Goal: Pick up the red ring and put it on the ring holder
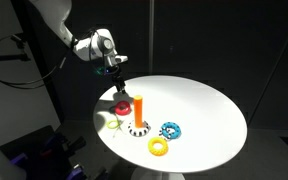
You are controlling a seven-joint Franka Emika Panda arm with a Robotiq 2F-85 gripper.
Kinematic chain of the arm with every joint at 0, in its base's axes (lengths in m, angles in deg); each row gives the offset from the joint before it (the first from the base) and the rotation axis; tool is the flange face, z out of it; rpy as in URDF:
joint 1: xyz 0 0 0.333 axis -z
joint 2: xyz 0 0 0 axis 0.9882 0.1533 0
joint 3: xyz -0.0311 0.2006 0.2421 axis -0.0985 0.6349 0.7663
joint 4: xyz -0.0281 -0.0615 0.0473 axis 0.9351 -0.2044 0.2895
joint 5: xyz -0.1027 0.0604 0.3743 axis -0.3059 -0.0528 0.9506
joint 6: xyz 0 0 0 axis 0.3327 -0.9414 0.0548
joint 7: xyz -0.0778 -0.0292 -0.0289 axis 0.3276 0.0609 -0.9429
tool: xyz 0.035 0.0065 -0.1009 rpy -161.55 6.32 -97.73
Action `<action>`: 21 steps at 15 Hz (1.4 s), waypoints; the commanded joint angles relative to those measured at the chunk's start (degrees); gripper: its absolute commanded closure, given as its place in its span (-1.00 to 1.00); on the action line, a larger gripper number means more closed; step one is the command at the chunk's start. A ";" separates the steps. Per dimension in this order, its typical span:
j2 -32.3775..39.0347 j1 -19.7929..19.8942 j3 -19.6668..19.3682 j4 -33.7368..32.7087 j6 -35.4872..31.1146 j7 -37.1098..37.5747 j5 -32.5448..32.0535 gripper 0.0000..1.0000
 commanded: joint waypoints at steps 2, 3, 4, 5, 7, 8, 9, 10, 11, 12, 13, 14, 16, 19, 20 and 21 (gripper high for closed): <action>3.56 -2.29 -2.56 -2.73 -0.03 7.76 -3.61 -1.00; 4.37 -2.41 -2.75 -3.07 0.14 8.54 -3.71 -1.00; 5.08 -2.47 -2.84 -3.36 0.34 9.02 -3.39 -1.00; 5.71 -2.59 -2.99 -3.60 0.39 9.57 -3.32 -1.00; 6.76 -2.77 -3.26 -4.02 0.35 10.21 -3.09 -1.00; 7.16 -2.87 -3.40 -4.10 0.10 10.44 -3.21 -1.00; 7.58 -2.98 -3.52 -4.27 0.02 10.62 -3.25 -1.00; 7.96 -3.07 -3.63 -4.45 -0.10 10.73 -3.27 -1.00; 8.25 -3.12 -3.71 -4.57 -0.26 10.75 -3.25 -1.00; 8.46 -3.19 -3.78 -4.65 -0.43 10.76 -3.26 -1.00; 8.70 -3.26 -3.86 -4.84 -0.50 10.69 -3.21 -1.00; 8.92 -3.35 -3.94 -4.98 -0.45 10.69 -3.19 -1.00; 9.18 -3.46 -4.08 -5.14 -0.02 10.61 -3.07 -1.00; 9.24 -3.58 -4.29 -5.01 0.38 10.51 -3.03 -1.00; 9.20 -3.57 -4.34 -4.90 0.42 10.46 -3.01 -1.00; 9.21 -3.56 -4.41 -4.83 0.45 10.44 -3.00 -1.00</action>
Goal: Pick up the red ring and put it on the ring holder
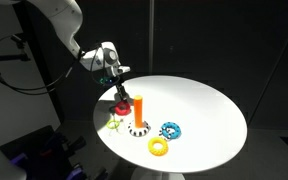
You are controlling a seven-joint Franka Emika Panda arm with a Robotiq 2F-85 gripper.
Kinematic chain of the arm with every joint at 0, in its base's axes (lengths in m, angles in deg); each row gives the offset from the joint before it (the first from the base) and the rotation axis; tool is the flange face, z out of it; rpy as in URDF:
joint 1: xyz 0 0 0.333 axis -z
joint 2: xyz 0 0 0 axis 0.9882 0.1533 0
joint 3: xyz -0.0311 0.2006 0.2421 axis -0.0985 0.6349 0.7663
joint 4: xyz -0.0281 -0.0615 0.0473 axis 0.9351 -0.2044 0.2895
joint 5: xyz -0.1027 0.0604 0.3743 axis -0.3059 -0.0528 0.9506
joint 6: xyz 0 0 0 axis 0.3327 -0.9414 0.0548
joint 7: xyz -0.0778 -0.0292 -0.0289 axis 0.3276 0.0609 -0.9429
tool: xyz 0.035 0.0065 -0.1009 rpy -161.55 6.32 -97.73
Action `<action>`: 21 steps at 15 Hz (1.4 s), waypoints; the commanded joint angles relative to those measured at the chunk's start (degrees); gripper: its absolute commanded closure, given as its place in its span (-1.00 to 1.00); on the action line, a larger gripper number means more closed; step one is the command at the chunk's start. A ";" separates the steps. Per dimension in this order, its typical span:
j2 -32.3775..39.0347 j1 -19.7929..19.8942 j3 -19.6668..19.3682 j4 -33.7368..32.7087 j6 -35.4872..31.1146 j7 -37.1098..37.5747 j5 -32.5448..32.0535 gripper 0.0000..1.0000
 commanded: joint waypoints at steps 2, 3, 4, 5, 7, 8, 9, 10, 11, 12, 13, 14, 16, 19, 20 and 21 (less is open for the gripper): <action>0.67 -0.95 -1.22 -0.89 0.61 0.81 -0.39 -1.00; 0.73 -0.97 -1.30 -0.85 0.59 0.82 -0.39 -1.00; 0.78 -0.95 -1.37 -0.82 0.60 0.78 -0.38 -1.00; 0.86 -0.93 -1.42 -0.83 0.61 0.74 -0.32 -1.00; 1.03 -0.92 -1.52 -0.89 0.65 0.72 -0.28 -0.70; 1.15 -0.93 -1.54 -0.97 0.69 0.70 -0.25 -0.48; 1.21 -0.92 -1.55 -1.00 0.71 0.67 -0.20 -0.31; 1.28 -0.91 -1.54 -1.04 0.74 0.62 -0.14 -0.17; 1.34 -0.91 -1.54 -1.07 0.76 0.58 -0.10 0.03; 1.39 -0.91 -1.54 -1.10 0.83 0.50 -0.06 0.20; 1.39 -0.82 -1.44 -1.14 0.93 0.24 0.15 0.34; 1.36 -0.66 -1.29 -1.15 1.02 -0.15 0.48 0.50; 1.20 -0.56 -1.27 -1.10 1.01 -0.25 0.60 0.82; 1.13 -0.45 -1.24 -1.10 0.98 -0.38 0.75 0.84; 1.05 -0.44 -1.21 -1.07 1.01 -0.45 0.77 0.82; 0.81 -0.40 -1.16 -1.00 1.05 -0.61 0.83 0.82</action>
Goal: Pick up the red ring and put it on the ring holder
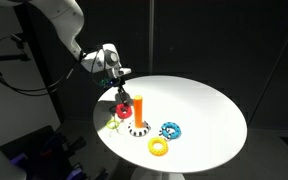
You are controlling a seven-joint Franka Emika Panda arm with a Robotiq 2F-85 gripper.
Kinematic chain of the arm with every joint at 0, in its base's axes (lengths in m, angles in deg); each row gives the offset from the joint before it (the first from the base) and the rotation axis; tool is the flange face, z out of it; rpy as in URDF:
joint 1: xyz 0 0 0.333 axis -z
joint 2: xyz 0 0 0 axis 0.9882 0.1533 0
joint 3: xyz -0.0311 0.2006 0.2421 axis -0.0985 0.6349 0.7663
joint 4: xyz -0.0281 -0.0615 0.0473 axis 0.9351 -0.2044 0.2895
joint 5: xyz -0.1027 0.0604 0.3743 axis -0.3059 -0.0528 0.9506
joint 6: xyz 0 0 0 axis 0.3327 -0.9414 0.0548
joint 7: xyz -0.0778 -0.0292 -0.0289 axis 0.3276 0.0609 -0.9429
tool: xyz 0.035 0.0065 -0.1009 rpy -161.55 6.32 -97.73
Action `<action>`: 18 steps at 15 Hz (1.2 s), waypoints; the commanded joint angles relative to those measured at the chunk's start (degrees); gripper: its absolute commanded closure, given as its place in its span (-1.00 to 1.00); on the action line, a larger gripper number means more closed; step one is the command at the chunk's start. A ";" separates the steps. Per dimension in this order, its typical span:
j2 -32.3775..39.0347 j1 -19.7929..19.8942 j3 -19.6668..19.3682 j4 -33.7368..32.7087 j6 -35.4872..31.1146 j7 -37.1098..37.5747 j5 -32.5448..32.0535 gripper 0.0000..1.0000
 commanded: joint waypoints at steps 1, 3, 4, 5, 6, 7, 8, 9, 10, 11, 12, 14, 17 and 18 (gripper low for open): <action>-0.47 -0.14 -0.18 -0.76 1.08 -0.87 0.98 0.82; -1.36 -0.12 -0.06 -0.62 1.87 -1.39 1.26 0.82; -2.00 -0.18 -0.07 -0.57 2.49 -1.64 1.22 0.82; -2.62 -0.23 -0.09 -0.57 3.13 -1.81 1.05 0.82; -3.35 -0.28 -0.12 -0.66 4.11 -1.97 0.83 0.82; -4.03 -0.36 -0.15 -0.88 5.31 -2.07 0.50 0.82; -4.67 -0.33 -0.06 -1.10 6.50 -2.26 0.26 0.82; -5.35 -0.25 0.07 -1.41 7.87 -2.64 0.06 0.82; -6.18 -0.19 0.23 -1.80 9.43 -3.25 -0.20 0.82; -6.70 -0.12 0.37 -2.13 10.62 -3.46 -0.50 0.82; -7.49 -0.15 0.51 -2.53 12.20 -3.78 -1.01 0.82; -8.78 -0.11 0.91 -3.41 14.90 -4.37 -1.95 0.82; -10.64 0.27 1.86 -4.62 18.04 -5.33 -3.42 0.82; -11.31 0.38 2.15 -4.91 18.88 -5.48 -3.96 0.82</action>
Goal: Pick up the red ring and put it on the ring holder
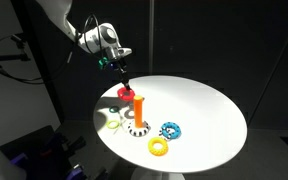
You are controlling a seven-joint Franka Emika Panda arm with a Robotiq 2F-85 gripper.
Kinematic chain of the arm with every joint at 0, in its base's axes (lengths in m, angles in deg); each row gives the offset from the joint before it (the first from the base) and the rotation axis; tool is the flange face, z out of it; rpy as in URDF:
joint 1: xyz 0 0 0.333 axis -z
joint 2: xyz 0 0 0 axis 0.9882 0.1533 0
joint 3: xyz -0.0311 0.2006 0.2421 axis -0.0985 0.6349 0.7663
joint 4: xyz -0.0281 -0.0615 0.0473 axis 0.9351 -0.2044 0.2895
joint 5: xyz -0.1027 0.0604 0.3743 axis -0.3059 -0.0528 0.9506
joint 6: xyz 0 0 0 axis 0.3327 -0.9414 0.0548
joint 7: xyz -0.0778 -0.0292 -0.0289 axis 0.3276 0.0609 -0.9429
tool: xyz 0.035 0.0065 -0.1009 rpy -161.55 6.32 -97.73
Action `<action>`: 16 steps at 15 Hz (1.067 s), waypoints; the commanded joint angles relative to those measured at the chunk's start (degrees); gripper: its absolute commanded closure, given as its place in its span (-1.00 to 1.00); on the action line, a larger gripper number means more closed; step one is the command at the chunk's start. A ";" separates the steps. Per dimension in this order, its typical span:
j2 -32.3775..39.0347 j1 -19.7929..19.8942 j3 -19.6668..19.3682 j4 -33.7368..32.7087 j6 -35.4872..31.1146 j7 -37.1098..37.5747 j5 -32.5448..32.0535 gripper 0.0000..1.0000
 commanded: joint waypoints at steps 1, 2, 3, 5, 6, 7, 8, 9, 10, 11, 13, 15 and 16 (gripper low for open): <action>-2.77 0.51 1.32 -1.52 4.54 -1.95 -2.17 0.82; -3.32 0.61 1.60 -1.74 5.23 -2.04 -2.76 0.82; -4.05 0.70 1.88 -1.89 6.06 -2.06 -3.39 0.82; -5.43 0.89 2.38 -2.12 7.48 -2.10 -4.70 0.82; -6.08 1.02 2.64 -2.22 8.30 -2.13 -5.32 0.82; -6.84 1.17 2.93 -2.17 8.93 -2.19 -5.86 0.82; -7.60 1.29 3.19 -1.97 9.53 -2.20 -6.43 0.82; -8.32 1.40 3.45 -1.73 10.18 -2.18 -6.94 0.82; -8.98 1.52 3.70 -1.44 10.68 -2.18 -7.52 0.82; -9.63 1.70 3.97 -1.06 11.10 -2.14 -8.01 0.82; -10.63 2.23 4.49 -0.48 11.76 -2.08 -8.61 0.82; -11.47 2.95 4.78 0.44 11.60 -1.92 -9.07 0.82; -11.82 3.31 4.84 0.99 11.38 -1.76 -9.38 0.82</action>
